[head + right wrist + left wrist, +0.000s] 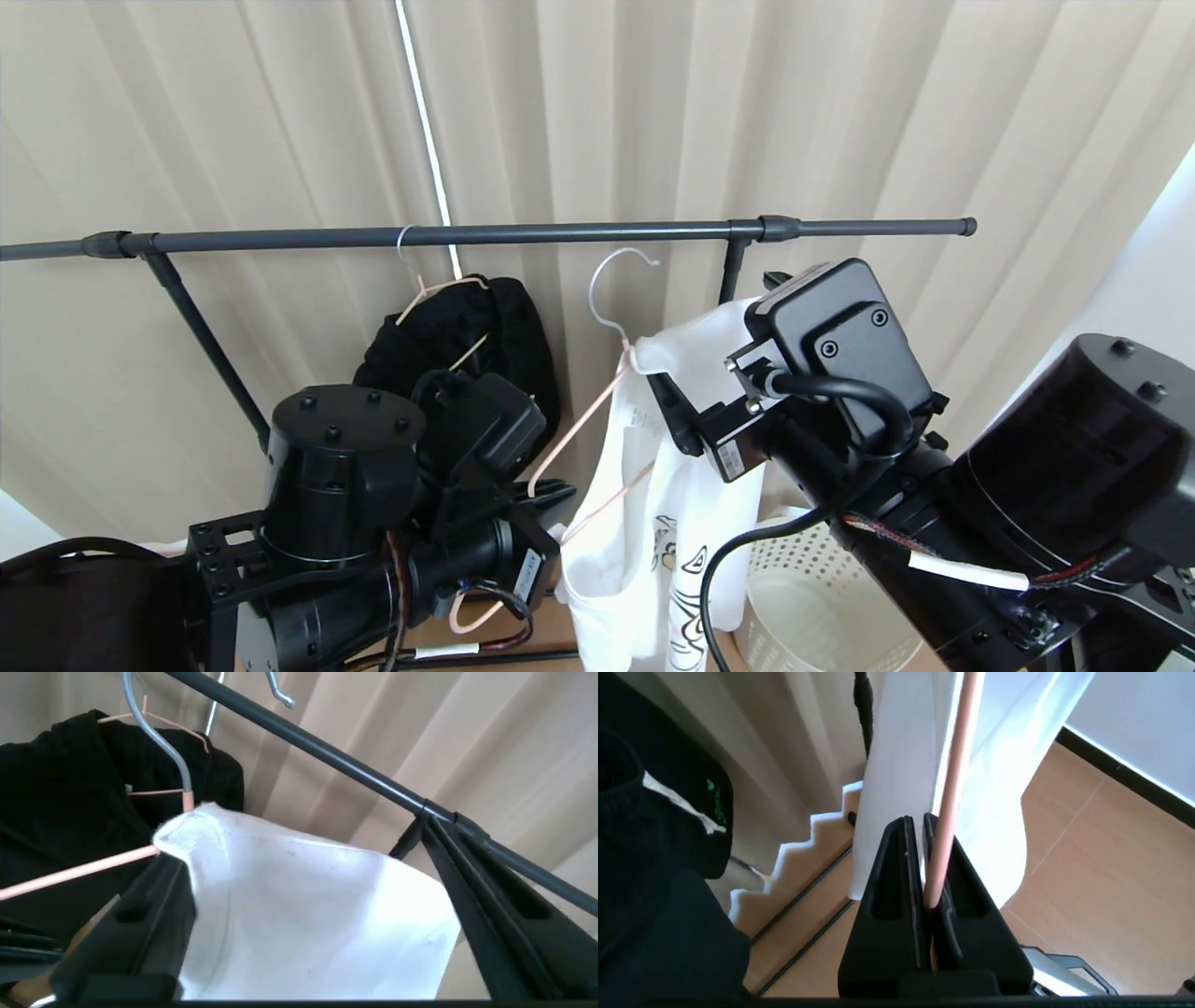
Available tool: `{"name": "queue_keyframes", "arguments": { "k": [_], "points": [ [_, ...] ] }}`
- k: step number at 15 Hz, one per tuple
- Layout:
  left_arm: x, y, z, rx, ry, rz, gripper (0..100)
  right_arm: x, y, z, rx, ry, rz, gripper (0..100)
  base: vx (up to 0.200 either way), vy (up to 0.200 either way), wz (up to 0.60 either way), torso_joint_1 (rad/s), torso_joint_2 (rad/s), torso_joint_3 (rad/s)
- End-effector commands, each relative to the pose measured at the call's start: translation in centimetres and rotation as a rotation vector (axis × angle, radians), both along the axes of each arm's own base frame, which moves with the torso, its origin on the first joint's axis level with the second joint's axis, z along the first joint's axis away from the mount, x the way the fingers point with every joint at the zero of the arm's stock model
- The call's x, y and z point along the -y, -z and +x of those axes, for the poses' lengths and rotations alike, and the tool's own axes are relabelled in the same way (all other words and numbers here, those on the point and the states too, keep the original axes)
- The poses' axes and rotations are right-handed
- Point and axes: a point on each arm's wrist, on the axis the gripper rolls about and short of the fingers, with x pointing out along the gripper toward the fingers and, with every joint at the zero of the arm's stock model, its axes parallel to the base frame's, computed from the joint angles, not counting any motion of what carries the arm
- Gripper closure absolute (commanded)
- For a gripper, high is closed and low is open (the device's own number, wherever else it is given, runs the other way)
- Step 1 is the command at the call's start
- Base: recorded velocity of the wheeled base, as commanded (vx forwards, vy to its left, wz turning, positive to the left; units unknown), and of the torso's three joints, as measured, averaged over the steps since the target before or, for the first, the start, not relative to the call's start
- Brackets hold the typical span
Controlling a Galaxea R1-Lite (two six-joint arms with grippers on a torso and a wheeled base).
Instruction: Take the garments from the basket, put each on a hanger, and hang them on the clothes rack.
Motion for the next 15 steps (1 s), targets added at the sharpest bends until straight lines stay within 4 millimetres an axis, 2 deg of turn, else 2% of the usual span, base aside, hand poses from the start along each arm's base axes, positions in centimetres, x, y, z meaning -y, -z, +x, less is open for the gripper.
{"name": "queue_keyframes", "arguments": {
  "k": [1,9,15],
  "points": [
    [-0.1,-0.1,0.0,0.004,-0.003,-0.004,100,0.1,-0.1,0.0,0.002,0.001,0.003,0,0.0,0.0,0.0,0.0,0.0,0.0],
    [-0.9,-1.3,0.1,0.076,-0.025,-0.073,100,0.3,0.5,-0.1,-0.006,0.005,-0.029,0,0.0,0.0,0.0,0.0,0.0,0.0],
    [-3.2,0.1,-1.4,0.084,-0.021,-0.031,100,1.5,0.6,0.8,-0.01,0.048,-0.033,0,0.0,0.0,0.0,0.0,0.0,0.0]
  ]
}}
